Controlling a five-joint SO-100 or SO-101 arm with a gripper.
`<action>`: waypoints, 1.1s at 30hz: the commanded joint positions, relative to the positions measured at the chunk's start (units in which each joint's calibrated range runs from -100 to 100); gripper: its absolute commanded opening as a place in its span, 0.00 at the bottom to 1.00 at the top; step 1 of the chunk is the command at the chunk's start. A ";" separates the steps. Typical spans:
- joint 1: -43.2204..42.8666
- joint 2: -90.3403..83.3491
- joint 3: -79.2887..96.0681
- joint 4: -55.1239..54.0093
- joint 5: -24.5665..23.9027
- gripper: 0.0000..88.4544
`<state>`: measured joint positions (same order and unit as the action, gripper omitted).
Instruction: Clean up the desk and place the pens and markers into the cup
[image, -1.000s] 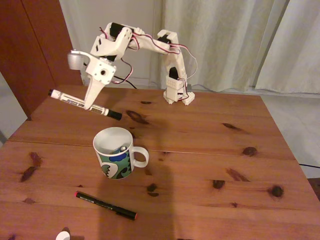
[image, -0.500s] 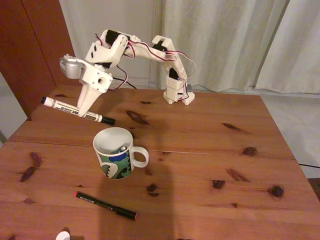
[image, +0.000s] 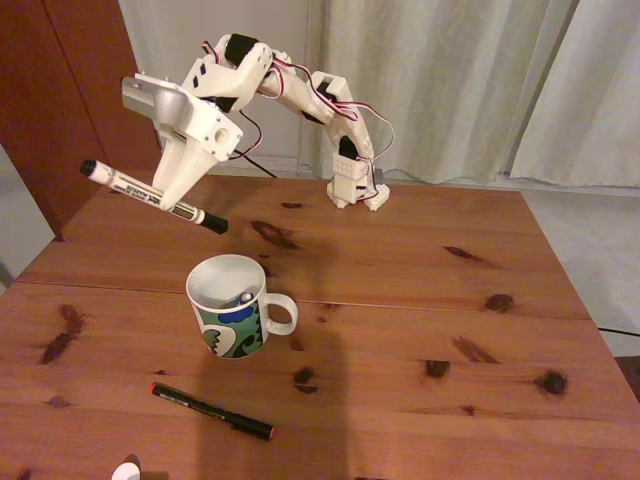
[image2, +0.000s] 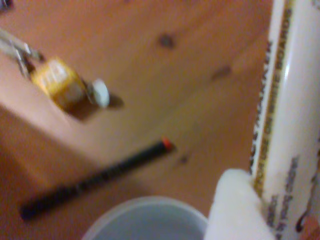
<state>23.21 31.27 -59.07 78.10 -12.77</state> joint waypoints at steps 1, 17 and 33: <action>-0.25 -1.36 -3.42 2.20 2.19 0.01; -1.70 -0.61 -3.42 6.85 4.81 0.01; -7.89 -0.45 -2.88 4.61 4.29 0.01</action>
<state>17.42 31.53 -59.24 84.16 -8.47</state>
